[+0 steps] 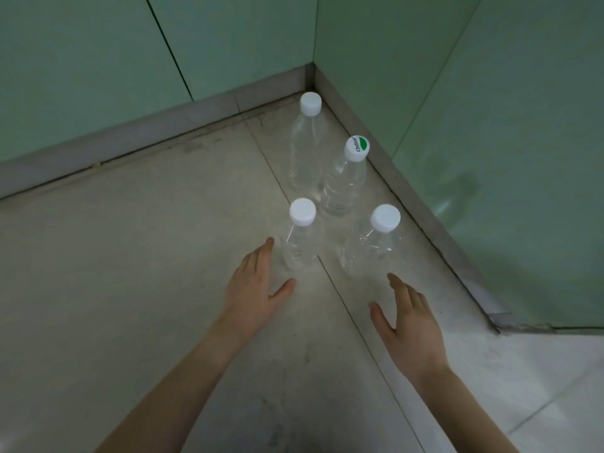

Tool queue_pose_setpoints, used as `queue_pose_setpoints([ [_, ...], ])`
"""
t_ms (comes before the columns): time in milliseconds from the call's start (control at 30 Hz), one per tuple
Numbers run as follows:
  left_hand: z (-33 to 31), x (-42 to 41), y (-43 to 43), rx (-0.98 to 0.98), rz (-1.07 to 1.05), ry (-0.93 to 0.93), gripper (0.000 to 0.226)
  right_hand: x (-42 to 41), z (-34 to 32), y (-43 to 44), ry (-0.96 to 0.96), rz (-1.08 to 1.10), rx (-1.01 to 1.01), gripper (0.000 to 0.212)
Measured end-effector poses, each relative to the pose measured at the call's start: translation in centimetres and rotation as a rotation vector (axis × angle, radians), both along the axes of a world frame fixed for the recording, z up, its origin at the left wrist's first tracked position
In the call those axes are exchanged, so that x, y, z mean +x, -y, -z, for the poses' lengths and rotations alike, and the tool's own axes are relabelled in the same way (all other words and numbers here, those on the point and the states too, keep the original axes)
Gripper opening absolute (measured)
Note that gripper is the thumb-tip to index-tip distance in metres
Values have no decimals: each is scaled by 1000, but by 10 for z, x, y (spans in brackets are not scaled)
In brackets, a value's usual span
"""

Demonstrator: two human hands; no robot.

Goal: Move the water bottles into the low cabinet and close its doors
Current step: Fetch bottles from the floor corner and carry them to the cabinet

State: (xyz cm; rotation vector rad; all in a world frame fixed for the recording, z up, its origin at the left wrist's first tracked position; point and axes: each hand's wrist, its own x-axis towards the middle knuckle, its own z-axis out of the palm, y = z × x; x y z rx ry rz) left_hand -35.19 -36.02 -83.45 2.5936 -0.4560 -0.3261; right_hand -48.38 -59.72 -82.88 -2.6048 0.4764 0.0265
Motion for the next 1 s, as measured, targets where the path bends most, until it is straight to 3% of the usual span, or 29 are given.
queue_pose_setpoints([
  [200,-14,23,22,-370,-210,-159,104,36,-17,-9,131,212,429,83],
  [367,-7,36,41,-503,-202,-164,92,68,-3,-8,207,244,678,75],
  [500,-8,29,47,-525,-282,-145,71,73,7,-8,255,268,668,62],
  [700,-31,-14,32,-397,-328,-188,67,32,-20,-29,205,314,579,52],
  [833,-76,-56,11,-345,-436,-344,67,-7,-71,-50,94,347,605,47],
  [1000,-177,-93,-14,-315,-486,-469,64,-39,-175,-76,-36,371,667,47],
])
